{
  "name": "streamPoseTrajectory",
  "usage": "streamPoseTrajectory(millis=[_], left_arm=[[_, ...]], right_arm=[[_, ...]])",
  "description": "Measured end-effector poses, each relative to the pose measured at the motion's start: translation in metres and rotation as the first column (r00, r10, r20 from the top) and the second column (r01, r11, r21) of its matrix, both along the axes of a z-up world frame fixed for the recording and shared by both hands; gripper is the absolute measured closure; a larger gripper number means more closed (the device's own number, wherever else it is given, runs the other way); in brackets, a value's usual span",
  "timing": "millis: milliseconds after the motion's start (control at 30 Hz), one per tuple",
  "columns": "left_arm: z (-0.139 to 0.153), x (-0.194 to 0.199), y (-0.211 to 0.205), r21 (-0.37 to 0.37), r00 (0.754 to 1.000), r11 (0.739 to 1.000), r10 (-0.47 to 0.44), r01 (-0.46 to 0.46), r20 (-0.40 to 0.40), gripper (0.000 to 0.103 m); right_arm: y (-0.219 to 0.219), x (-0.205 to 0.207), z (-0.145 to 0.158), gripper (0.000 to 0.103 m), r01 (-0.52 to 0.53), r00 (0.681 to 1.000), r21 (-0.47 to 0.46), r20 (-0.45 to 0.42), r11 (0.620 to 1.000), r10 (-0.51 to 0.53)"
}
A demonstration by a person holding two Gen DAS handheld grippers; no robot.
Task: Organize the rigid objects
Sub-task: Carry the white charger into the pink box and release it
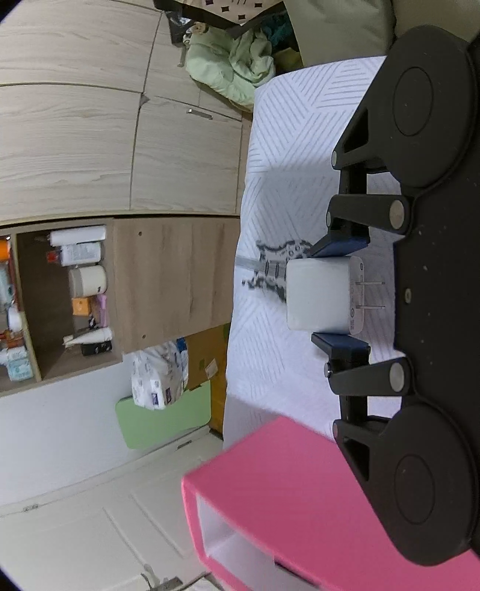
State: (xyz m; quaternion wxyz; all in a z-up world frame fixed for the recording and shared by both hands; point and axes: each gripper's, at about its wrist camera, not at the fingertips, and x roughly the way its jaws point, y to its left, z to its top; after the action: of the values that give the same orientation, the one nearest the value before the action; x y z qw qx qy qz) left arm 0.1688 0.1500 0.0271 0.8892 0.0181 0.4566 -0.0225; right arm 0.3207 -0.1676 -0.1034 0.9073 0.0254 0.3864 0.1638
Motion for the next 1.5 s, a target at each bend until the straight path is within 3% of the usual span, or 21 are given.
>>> streamPoseTrajectory(millis=[267,500,800,1100,1267,1500], left_arm=[[0.005,-0.005,0.003,-0.015,1.0,1.0,-0.004,0.004,0.029,0.097],[0.004,-0.009,0.005,-0.022,0.998,1.0,-0.017,0.018,0.055,0.097],[0.001,-0.005,0.003,-0.023,0.999,1.0,-0.016,0.017,0.037,0.097],[-0.006,-0.003,0.005,-0.031,1.0,1.0,0.004,-0.004,0.01,0.097],[-0.007,-0.001,-0.001,0.002,1.0,1.0,-0.005,0.005,-0.005,0.097],[-0.008,-0.002,0.002,-0.017,1.0,1.0,0.009,-0.009,-0.006,0.097]], right_arm=[[0.023,-0.052,0.054,0.055,-0.111,0.986,0.011,0.128,0.994,0.108],[0.035,-0.088,0.085,0.055,-0.136,0.972,0.068,0.2,0.988,0.12],[0.062,-0.122,0.114,0.055,-0.248,0.943,0.11,0.257,0.962,0.214],[0.087,-0.131,0.118,0.055,-0.337,0.92,0.098,0.248,0.936,0.305],[0.11,-0.129,0.119,0.055,-0.407,0.895,0.032,0.215,0.913,0.391],[0.139,-0.12,0.112,0.055,-0.46,0.87,-0.053,0.171,0.886,0.462]])
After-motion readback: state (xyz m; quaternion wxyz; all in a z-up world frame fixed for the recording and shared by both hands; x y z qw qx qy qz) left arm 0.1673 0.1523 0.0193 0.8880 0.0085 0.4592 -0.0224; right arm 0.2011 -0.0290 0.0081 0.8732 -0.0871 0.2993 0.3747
